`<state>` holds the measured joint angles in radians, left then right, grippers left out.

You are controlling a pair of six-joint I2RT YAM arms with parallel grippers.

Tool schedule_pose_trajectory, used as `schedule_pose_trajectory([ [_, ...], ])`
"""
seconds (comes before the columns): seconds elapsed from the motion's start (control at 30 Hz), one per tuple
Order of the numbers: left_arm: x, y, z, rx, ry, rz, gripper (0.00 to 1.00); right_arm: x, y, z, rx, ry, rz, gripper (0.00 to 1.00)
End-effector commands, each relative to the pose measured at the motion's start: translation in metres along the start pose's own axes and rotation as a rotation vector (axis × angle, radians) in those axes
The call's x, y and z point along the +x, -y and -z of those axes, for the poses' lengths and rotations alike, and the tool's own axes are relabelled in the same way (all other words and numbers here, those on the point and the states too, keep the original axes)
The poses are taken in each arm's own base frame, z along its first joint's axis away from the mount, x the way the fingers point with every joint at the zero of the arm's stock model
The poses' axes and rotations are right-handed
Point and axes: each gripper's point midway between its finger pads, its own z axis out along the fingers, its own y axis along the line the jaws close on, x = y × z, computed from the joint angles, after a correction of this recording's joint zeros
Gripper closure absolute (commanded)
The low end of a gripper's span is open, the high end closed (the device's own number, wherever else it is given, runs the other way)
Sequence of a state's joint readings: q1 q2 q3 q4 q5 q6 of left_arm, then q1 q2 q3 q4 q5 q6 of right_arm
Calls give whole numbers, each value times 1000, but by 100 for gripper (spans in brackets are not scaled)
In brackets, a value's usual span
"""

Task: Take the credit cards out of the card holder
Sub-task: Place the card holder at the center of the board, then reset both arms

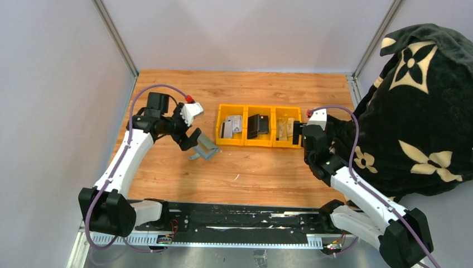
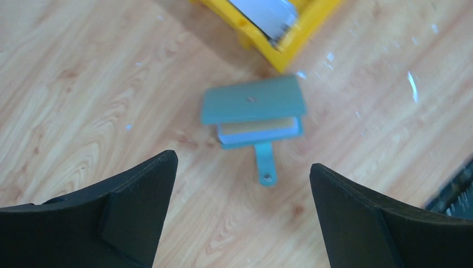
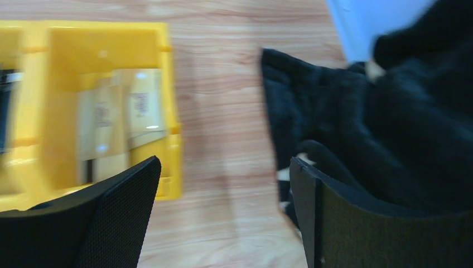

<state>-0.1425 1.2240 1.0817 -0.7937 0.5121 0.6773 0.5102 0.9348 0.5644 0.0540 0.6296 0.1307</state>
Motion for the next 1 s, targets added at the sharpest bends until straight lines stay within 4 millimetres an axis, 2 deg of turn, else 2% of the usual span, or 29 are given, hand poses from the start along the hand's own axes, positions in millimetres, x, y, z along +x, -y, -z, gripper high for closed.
schedule_pose_trajectory([
  [0.0, -15, -42, -4, -115, 165, 171, 0, 5, 63, -6, 295, 38, -15, 11],
  [0.1, -7, -78, -15, -269, 253, 257, 0, 23, 83, -10, 374, 39, -87, 11],
  [0.17, 7, -96, -21, -353, 301, 315, 0, 34, 93, -13, 414, 52, -122, 11],
  [0.37, 39, -107, -48, -459, 388, 386, 0, 60, 116, -19, 541, 81, -179, 11],
  [0.4, 37, -110, -48, -483, 429, 370, 0, 59, 118, -20, 544, 113, -202, 11],
  [0.53, 59, -122, -48, -571, 439, 416, 0, 78, 125, -24, 545, 112, -180, 11],
  [0.67, 71, -123, -49, -626, 458, 439, 0, 76, 121, -36, 478, 112, -157, 11],
  [0.8, 75, -122, -41, -671, 501, 444, 0, 80, 120, -47, 447, 118, -153, 11],
  [0.9, 77, -115, -27, -737, 571, 427, 0, 75, 104, -58, 342, 137, -72, 11],
  [0.97, 87, -103, -23, -771, 588, 405, 0, 73, 76, -64, 168, 143, -12, 11],
])
